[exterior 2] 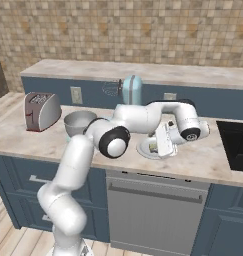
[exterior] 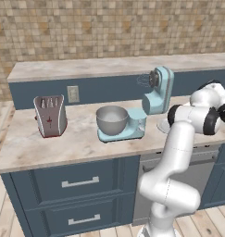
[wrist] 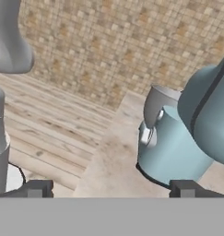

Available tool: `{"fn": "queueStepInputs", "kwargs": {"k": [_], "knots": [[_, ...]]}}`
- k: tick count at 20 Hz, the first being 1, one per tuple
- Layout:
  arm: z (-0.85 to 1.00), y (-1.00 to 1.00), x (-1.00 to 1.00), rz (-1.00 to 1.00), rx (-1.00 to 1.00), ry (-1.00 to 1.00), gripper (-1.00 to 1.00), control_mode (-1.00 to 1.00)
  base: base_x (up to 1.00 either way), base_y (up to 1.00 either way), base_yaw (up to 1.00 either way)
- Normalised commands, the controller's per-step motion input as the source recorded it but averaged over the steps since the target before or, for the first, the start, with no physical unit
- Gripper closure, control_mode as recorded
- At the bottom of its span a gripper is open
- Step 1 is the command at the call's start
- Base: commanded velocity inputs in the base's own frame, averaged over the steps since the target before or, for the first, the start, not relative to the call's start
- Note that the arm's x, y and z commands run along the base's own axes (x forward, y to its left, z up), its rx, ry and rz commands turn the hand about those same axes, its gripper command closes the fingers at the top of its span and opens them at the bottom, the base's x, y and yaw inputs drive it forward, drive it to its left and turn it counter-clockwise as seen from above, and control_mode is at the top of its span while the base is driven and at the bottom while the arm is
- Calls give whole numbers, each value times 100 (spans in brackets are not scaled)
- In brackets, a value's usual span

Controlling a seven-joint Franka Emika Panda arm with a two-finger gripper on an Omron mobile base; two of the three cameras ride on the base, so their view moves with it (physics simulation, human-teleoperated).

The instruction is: Add butter and sugar cubes to the stand mixer bowl and then turn on the stand mixer to begin making frosting.

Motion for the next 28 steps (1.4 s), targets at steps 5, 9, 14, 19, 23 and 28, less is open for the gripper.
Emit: {"fn": "queueStepInputs", "kwargs": {"k": [5, 9, 14, 19, 23, 28], "knots": [[-6, 28, 2, -6, 0, -1, -100, -100, 0, 0, 0], [0, 2, 0, -9, 0, -7, -100, -100, 0, 0, 0], [0, 2, 0, -13, -10, -14, -100, -100, 0, 0, 0], [0, 1, 8, -11, -22, -12, -100, -100, 0, 0, 0], [0, 0, 17, -5, -24, -2, -100, -100, 0, 0, 0], [0, 0, 22, 0, -18, 0, -100, -100, 0, 0, 0]]}}
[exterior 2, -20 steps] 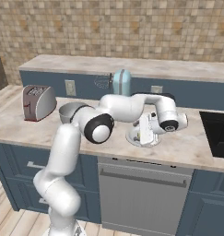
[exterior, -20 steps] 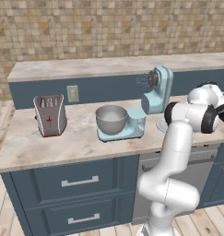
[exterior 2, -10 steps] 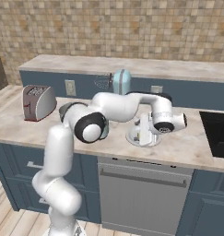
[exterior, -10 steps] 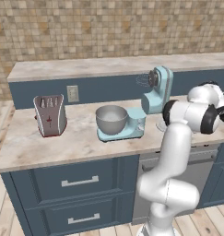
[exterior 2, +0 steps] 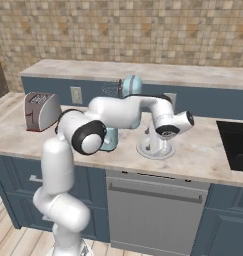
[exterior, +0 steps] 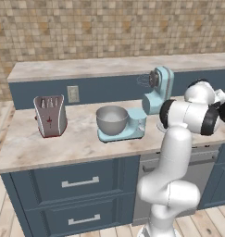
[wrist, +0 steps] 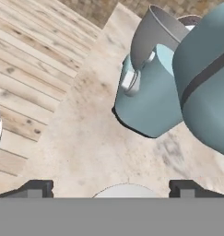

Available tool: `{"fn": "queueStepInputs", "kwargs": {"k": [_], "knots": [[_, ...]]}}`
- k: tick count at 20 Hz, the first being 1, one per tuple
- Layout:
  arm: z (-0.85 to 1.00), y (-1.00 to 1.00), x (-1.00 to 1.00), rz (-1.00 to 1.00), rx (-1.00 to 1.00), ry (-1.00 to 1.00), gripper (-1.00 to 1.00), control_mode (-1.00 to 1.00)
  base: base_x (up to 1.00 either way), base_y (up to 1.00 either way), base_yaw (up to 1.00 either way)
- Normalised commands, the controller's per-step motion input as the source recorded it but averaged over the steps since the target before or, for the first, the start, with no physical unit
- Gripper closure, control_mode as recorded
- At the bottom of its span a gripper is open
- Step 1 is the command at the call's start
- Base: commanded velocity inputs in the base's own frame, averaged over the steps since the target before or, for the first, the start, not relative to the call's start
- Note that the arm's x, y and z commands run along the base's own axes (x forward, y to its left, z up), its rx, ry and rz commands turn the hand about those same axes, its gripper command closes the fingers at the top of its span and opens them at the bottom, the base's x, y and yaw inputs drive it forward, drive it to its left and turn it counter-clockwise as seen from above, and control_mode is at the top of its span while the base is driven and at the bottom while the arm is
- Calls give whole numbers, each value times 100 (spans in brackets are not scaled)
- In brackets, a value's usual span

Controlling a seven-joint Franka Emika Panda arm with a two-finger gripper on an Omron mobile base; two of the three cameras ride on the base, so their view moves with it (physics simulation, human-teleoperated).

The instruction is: Add butter and sugar cubes to the stand mixer bowl and then turn on the stand mixer to begin making frosting.

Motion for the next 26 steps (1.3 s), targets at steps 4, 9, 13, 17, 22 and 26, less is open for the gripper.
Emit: {"fn": "queueStepInputs", "kwargs": {"k": [4, 9, 13, 17, 22, 26], "knots": [[0, -6, 18, 0, -10, 0, -100, -100, 0, 0, 0], [-6, -10, 13, 0, -7, 0, -100, -100, 0, 0, 0], [-12, -13, 7, 0, -7, 0, -100, -100, 0, 0, 0], [-17, -17, 6, 0, -5, 3, -100, -100, 0, 0, 0], [-17, -17, 10, 0, -1, 4, -100, -100, 0, 0, 0], [-16, -8, 17, 0, 0, 4, -100, -100, 0, 0, 0]]}}
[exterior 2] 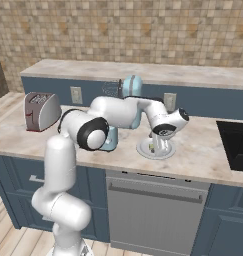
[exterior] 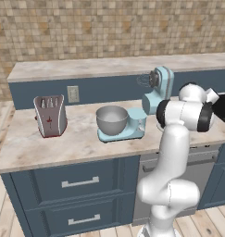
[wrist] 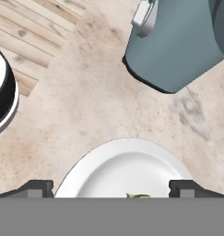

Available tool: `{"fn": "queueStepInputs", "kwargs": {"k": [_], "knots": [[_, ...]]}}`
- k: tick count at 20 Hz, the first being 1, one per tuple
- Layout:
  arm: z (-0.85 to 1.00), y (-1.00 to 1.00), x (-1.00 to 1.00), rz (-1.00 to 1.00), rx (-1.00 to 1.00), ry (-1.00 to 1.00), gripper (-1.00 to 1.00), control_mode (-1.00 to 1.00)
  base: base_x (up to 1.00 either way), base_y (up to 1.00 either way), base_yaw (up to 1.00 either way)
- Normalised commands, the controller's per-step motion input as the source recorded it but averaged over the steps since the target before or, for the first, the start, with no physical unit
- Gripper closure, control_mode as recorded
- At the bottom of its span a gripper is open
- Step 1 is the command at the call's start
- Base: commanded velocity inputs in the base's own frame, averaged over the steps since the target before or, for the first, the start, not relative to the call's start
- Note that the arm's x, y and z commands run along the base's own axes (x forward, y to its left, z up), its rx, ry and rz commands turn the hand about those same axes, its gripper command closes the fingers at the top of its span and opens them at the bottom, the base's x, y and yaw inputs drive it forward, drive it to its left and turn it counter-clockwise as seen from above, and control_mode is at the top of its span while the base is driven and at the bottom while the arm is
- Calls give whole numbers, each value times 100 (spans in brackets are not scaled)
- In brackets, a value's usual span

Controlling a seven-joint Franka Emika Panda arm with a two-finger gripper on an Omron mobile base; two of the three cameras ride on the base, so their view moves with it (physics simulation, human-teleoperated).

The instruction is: Add butter and sugar cubes to the stand mixer bowl and then turn on the stand mixer to begin making frosting.

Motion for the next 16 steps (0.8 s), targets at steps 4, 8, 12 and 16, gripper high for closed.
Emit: {"fn": "queueStepInputs", "kwargs": {"k": [4, 8, 12, 16], "knots": [[-16, -1, 25, 0, 0, 6, -100, -100, 0, 0, 0], [-13, -1, 28, 0, 0, 6, -100, -100, 0, 0, 0], [-12, -7, 26, 0, 0, 4, -100, -100, 0, 0, 0], [-15, -10, 23, 0, 0, 4, -100, -100, 0, 0, 0]]}}
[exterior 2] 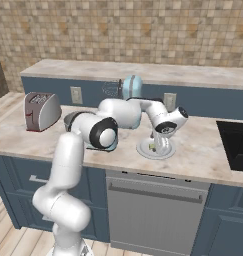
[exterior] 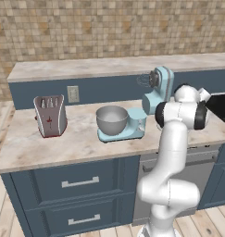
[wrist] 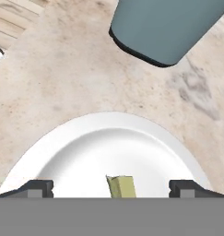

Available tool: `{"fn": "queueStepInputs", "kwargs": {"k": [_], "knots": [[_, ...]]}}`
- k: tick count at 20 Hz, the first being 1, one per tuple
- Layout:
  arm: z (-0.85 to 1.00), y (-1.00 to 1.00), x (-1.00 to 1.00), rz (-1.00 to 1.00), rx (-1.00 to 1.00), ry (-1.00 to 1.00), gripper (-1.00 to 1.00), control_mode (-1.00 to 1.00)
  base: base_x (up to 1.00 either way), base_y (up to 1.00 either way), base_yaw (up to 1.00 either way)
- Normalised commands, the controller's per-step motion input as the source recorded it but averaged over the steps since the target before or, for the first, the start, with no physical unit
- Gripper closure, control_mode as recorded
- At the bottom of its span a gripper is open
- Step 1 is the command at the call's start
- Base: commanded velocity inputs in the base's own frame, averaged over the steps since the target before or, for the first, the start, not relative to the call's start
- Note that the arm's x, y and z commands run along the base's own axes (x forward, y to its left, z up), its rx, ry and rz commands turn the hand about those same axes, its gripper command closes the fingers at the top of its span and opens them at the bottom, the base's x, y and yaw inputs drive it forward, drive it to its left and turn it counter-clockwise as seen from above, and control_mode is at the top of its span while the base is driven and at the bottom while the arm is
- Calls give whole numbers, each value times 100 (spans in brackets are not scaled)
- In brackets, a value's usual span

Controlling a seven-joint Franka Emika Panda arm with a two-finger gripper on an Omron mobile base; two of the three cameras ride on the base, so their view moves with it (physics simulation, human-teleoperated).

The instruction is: Add butter and sugar cubes to the stand mixer bowl and then turn on the stand mixer to begin making frosting.

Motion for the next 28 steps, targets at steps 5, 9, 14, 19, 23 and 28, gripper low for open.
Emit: {"fn": "queueStepInputs", "kwargs": {"k": [5, 9, 14, 19, 23, 28], "knots": [[-19, -8, 22, 0, 0, 5, -100, -100, 0, 0, 0], [-20, -11, 18, 0, 0, 5, -100, -100, 0, 0, 0], [-16, -13, 13, 0, 0, 4, -100, -100, 0, 0, 0], [-14, -8, 14, 0, 0, 3, -100, -100, 0, 0, 0], [-20, -1, 16, 0, 0, 5, -100, -100, 0, 0, 0], [-29, 0, 11, 0, 0, 9, -100, -100, 0, 0, 0]]}}
